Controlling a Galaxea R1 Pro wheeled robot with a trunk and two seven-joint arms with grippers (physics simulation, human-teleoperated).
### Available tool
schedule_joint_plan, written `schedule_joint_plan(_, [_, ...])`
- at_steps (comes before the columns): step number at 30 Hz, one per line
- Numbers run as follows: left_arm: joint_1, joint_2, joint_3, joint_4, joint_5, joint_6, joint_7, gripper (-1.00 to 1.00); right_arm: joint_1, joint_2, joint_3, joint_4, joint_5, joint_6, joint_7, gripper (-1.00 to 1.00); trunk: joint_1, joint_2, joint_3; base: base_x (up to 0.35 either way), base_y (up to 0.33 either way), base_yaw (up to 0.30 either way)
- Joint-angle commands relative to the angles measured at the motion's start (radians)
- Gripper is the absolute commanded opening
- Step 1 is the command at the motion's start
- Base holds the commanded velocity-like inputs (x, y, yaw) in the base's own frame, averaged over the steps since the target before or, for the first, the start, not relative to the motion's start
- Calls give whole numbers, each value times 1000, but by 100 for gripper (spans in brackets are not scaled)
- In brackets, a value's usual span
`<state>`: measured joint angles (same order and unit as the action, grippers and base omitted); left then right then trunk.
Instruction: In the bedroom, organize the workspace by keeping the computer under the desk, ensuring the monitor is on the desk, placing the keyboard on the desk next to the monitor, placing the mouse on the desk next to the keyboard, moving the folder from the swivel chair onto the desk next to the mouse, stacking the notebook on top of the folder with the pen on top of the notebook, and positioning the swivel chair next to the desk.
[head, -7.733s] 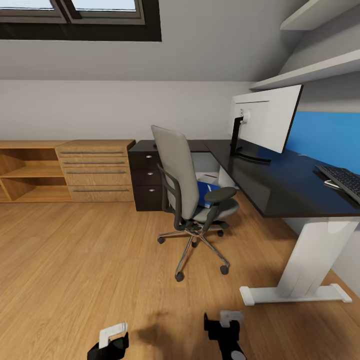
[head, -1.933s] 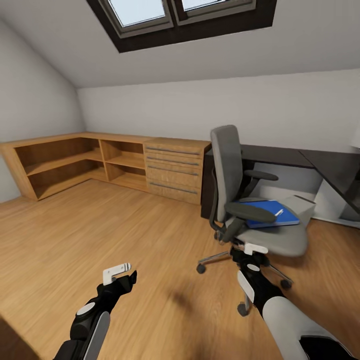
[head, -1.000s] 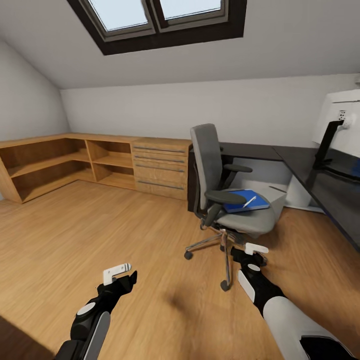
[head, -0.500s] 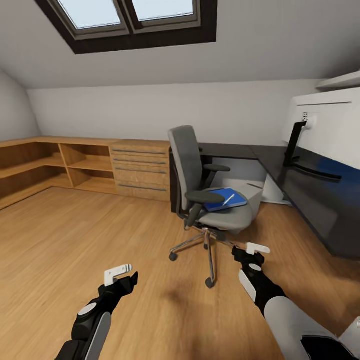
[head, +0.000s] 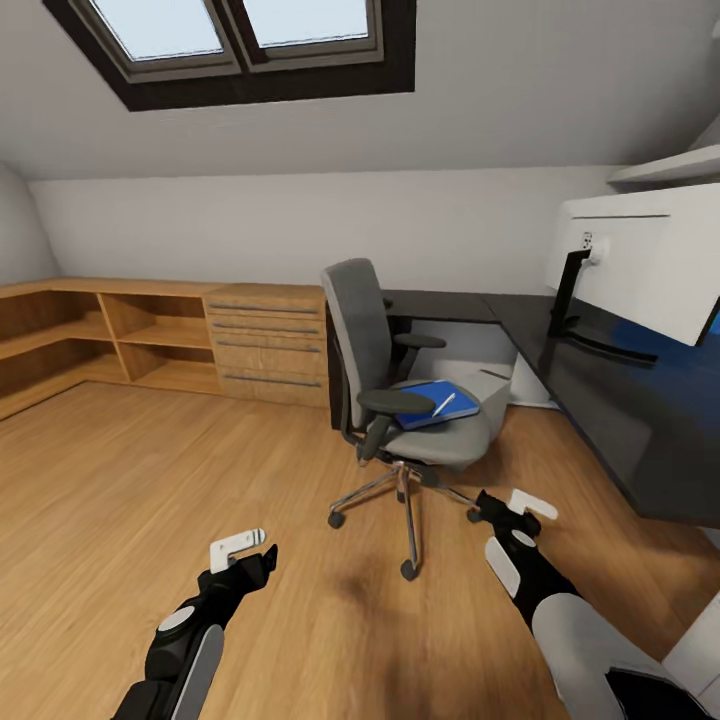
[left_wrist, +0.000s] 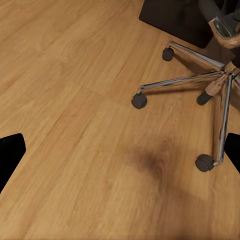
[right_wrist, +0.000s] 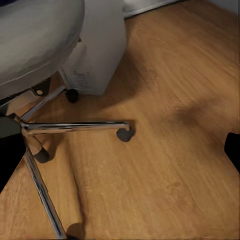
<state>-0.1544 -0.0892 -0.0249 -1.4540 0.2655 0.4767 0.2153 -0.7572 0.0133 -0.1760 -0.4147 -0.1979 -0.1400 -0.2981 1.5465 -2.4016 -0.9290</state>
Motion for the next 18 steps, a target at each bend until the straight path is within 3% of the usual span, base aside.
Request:
schedule_joint_plan(1, [-1, 0, -1, -1, 11, 3, 9, 100, -1, 0, -3, 2, -36, -7, 1, 100, 0, 0, -1, 0, 0, 0])
schedule_joint_plan(5, [-1, 0, -1, -1, 11, 3, 9, 100, -1, 0, -5, 3, -58, -7, 2, 100, 0, 0, -1, 0, 0, 0])
schedule_joint_plan(18, [-1, 0, -1, 0, 11, 3, 9, 100, 1, 8, -4, -3, -64, -6, 4, 100, 0, 0, -1, 23, 0, 0])
